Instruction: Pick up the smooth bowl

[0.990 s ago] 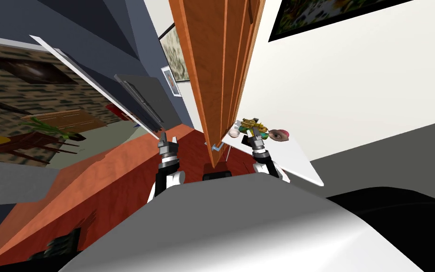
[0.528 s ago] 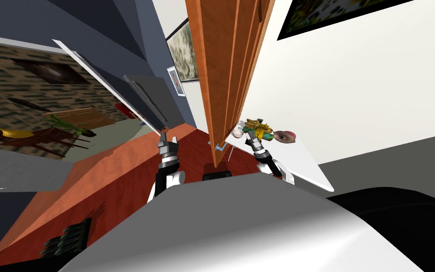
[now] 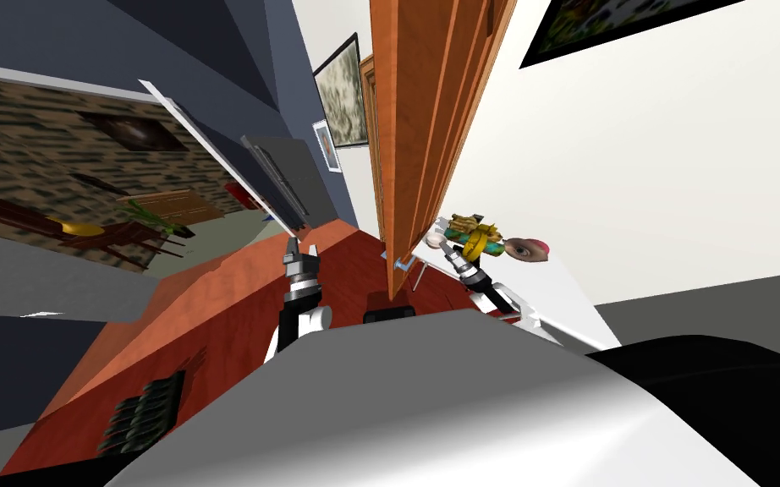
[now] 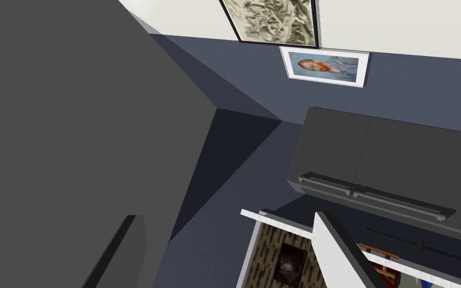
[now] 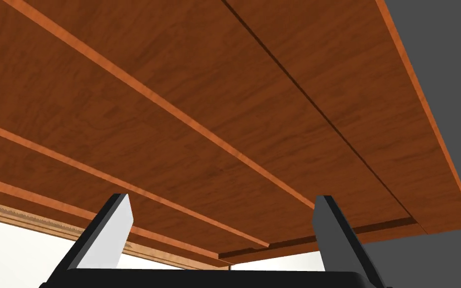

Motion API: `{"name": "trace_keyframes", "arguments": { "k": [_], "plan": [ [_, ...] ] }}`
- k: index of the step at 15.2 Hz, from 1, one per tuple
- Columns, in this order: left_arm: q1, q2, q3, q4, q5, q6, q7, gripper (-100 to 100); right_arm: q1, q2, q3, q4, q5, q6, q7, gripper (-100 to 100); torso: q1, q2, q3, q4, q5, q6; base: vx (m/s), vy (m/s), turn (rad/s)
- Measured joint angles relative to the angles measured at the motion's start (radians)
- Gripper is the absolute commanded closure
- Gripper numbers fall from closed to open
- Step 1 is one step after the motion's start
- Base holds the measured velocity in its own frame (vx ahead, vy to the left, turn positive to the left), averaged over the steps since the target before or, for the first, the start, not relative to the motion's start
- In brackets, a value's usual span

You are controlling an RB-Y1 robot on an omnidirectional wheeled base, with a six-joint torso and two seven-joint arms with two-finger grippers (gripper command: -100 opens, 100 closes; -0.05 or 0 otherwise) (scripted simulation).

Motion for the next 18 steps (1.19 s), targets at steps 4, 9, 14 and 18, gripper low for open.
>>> {"name": "trace_keyframes", "arguments": {
  "k": [4,9,14,18],
  "plan": [
    [0.0,0.0,0.0,0.0,0.0,0.0,0.0,0,-0.005,-0.076,0.008,0.042,0.027,-0.005,0.014,-100,-0.001,0.001,0.0,0.0,0.0,0.0,0.011,0.053,0.092],
    [0.0,0.0,0.0,0.0,0.0,0.0,0.0,0,-0.019,-0.182,0.018,0.125,0.07,-0.021,0.03,-100,0.0,-0.001,0.0,0.0,0.0,0.0,0.022,0.058,0.093],
    [0.0,0.0,0.0,0.0,0.0,0.0,0.0,0,-0.023,-0.279,0.028,0.192,0.112,-0.032,0.049,-100,-0.001,-0.001,0.0,0.0,0.0,0.0,0.028,0.052,0.109],
    [0.0,0.0,0.0,0.0,0.0,0.0,0.0,0,-0.031,-0.365,0.043,0.255,0.159,-0.039,0.068,-100,0.0,-0.001,-0.001,0.0,0.0,0.0,0.037,0.066,0.122]
  ]
}}
